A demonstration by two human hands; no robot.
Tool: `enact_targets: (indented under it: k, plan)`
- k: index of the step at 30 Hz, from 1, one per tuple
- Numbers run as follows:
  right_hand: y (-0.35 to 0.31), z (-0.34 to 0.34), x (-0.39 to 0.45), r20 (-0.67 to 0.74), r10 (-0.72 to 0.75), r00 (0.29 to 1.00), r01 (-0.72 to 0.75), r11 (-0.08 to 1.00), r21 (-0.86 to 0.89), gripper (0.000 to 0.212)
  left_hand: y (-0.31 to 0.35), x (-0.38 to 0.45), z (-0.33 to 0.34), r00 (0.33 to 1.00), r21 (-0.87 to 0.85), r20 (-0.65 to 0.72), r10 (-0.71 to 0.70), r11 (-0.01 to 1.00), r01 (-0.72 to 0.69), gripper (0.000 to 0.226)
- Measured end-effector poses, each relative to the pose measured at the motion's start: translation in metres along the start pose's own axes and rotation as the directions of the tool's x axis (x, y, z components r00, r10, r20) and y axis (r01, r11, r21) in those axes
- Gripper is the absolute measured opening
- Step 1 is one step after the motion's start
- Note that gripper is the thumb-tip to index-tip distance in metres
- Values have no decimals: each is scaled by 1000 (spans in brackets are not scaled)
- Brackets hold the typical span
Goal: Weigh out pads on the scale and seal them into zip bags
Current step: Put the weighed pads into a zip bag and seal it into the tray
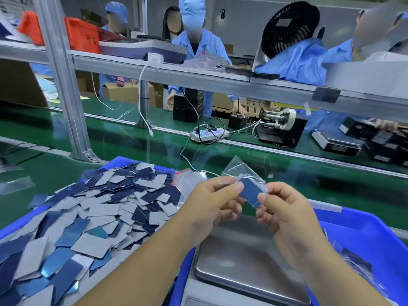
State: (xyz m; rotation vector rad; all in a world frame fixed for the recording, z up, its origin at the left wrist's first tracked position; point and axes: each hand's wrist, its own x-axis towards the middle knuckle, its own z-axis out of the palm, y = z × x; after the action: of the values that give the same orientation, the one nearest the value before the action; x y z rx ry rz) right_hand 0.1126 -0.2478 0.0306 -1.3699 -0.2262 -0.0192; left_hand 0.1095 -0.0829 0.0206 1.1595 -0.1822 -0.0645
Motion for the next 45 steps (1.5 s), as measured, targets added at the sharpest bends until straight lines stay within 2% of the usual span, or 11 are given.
enact_targets:
  k: [1,4,9,13,16,24,27,30,34,38,45]
  plan:
    - [0,0,0,-4,-2,1000,2,1000,10,17,0,0,0,1000,-25,-5,-7,1000,7,19]
    - [1,0,0,-6,-6,1000,6,999,52,15,-1,0,-1,999,-51,33,5,999,-3,5]
    - [0,0,0,17,13,1000,-14,995,103,13,-5,-1,0,998,-33,58,-6,999,8,23]
    - [-2,-2,1,51,12,999,-15,998,64,14,-2,-2,0,999,-49,50,-14,999,16,23]
    - [-6,-2,0,67,8,998,-10,999,37,27,1,-3,1,998,-73,60,-10,997,15,17]
    - [-4,-5,0,46,-44,998,44,999,-9,21,-6,-5,6,1000,90,19,11,996,-13,24]
    - [-4,-6,1,46,-52,998,55,996,-72,24,-5,-7,6,1000,119,5,-30,992,30,5]
    - [-4,-6,3,78,-64,995,74,989,-126,26,-3,-7,4,993,70,78,-90,994,85,14]
    - [-5,-8,2,88,-111,990,123,981,-149,20,0,-8,3,977,-42,135,-164,984,171,13]
    - [-8,-9,1,84,-201,976,210,970,-119,15,0,-9,1,959,-5,218,-182,982,187,20]
    - [-8,-7,-1,53,-278,959,283,938,-201,23,-2,-9,0,969,6,178,-171,985,173,27]
